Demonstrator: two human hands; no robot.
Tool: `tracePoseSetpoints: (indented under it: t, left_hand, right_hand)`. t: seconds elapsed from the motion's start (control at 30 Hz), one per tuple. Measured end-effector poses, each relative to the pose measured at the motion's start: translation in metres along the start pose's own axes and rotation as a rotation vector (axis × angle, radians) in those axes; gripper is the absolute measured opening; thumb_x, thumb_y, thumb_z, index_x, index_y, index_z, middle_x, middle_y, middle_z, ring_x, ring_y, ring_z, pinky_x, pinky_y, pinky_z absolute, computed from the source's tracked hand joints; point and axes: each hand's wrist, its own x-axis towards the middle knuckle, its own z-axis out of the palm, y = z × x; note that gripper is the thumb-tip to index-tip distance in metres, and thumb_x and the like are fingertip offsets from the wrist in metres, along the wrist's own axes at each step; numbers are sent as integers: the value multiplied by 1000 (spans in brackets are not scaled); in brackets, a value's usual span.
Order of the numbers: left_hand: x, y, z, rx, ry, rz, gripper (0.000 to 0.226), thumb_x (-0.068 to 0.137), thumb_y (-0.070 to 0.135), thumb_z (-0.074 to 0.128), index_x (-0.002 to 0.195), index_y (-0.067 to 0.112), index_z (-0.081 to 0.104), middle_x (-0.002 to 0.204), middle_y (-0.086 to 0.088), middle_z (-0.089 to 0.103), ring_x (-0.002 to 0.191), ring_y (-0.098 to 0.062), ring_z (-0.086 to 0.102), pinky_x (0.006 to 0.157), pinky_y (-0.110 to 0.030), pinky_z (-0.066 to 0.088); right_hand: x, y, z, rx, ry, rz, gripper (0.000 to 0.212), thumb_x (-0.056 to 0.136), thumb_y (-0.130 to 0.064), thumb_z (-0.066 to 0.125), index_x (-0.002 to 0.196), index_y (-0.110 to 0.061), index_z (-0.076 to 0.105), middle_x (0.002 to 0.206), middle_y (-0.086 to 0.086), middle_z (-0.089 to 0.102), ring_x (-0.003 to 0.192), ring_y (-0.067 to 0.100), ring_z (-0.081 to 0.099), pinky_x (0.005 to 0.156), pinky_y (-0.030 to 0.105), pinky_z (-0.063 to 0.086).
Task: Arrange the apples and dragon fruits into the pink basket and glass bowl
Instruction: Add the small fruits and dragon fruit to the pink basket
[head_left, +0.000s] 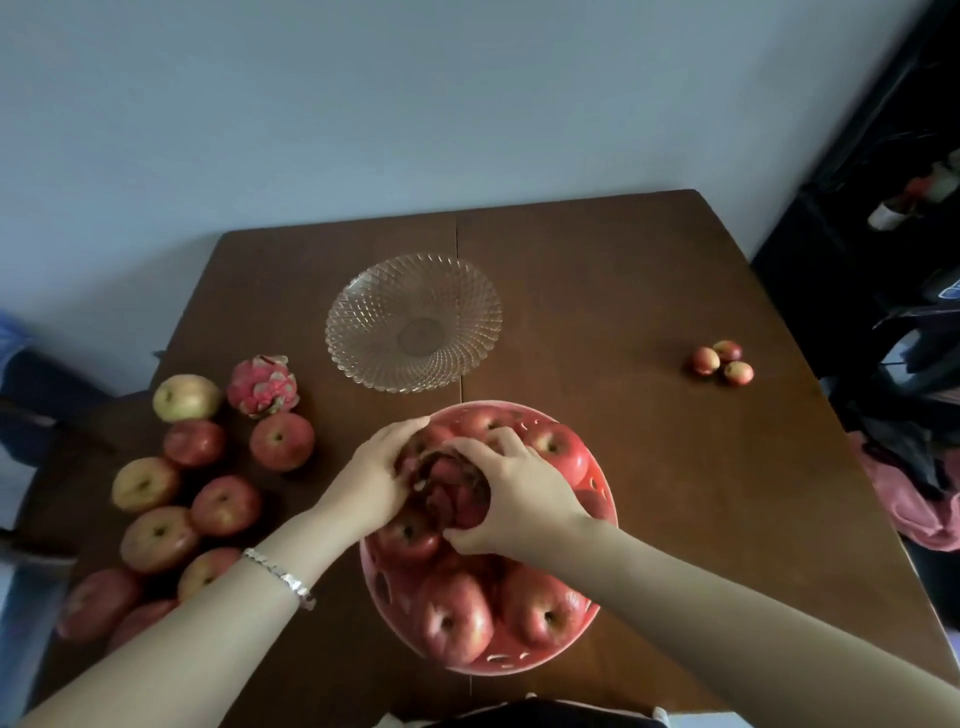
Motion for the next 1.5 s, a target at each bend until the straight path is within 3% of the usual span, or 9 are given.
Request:
tracePoseSetpoints:
  t: [0.07, 0.3, 0.43, 0.57, 0.7, 0.97, 1.07, 1.27, 1.5]
  left_hand:
    - [-2, 1, -2, 22, 9, 18, 48, 90, 10, 56, 136, 18, 45, 136, 2, 45, 128, -9, 40, 106, -18, 25]
    - [0, 3, -4, -43, 64, -26, 35, 98, 16, 42, 132, 15, 51, 138, -5, 51, 128, -15, 44, 98, -14, 26]
    - [-10, 24, -3, 92, 200, 64, 33, 93, 27, 49, 122, 14, 59, 135, -5, 51, 127, -18, 45, 104, -23, 28]
    - [-12, 54, 12, 374, 20, 329, 52, 78, 57, 47, 113, 22, 65, 133, 3, 52, 128, -19, 45, 108, -34, 29]
    - [13, 88, 25, 334, 26, 334, 27, 87, 36, 57, 106, 19, 67, 122, 2, 59, 117, -20, 52, 104, -34, 34]
    - [98, 176, 59, 298, -150, 251, 26, 91, 29, 50, 114, 22, 59, 114, 1, 58, 100, -20, 57, 90, -39, 48]
    - [124, 192, 80, 290, -186, 222, 28, 91, 28, 50, 118, 22, 56, 121, 0, 58, 100, -18, 59, 86, -33, 49]
    - [179, 227, 130, 362, -278, 226, 36, 93, 25, 50, 128, 25, 46, 125, 0, 52, 102, -21, 58, 86, -35, 52]
    - [231, 252, 196, 473, -346, 313, 47, 91, 25, 52, 135, 25, 36, 132, -3, 42, 104, -28, 56, 77, -38, 47]
  right_hand:
    - [0, 1, 5, -160, -42, -33, 85, 67, -46, 72, 140, -40, 30, 130, 3, 39, 114, 26, 45, 88, 33, 47]
    - [12, -7, 19, -434, -123, -30, 91, 73, -47, 70, 145, -28, 19, 135, 10, 39, 124, 31, 34, 98, 37, 37]
    - [2, 9, 5, -73, -150, -25, 88, 72, -45, 72, 144, -21, 27, 135, 6, 47, 129, 25, 35, 106, 34, 30]
    - [-5, 40, -33, 84, 125, -51, 46, 81, -25, 67, 124, -17, 55, 121, 3, 61, 119, 20, 47, 97, 19, 29]
    - [-6, 91, -66, 130, 292, 149, 32, 84, -20, 63, 115, -16, 61, 109, 1, 64, 108, 19, 57, 95, 26, 42]
    - [22, 220, -130, -85, 277, 619, 53, 83, -18, 60, 133, -25, 44, 139, 11, 36, 125, 34, 37, 90, 38, 42]
    - [38, 251, -140, -161, 195, 634, 64, 83, -11, 59, 139, -31, 34, 143, 8, 30, 125, 32, 37, 84, 35, 44]
    - [69, 307, -146, -218, -3, 558, 70, 83, -12, 58, 142, -36, 28, 148, 3, 22, 131, 27, 34, 89, 34, 48]
    - [77, 334, -134, -70, 76, 529, 52, 81, -24, 60, 128, -31, 40, 123, 6, 35, 100, 25, 53, 69, 31, 51]
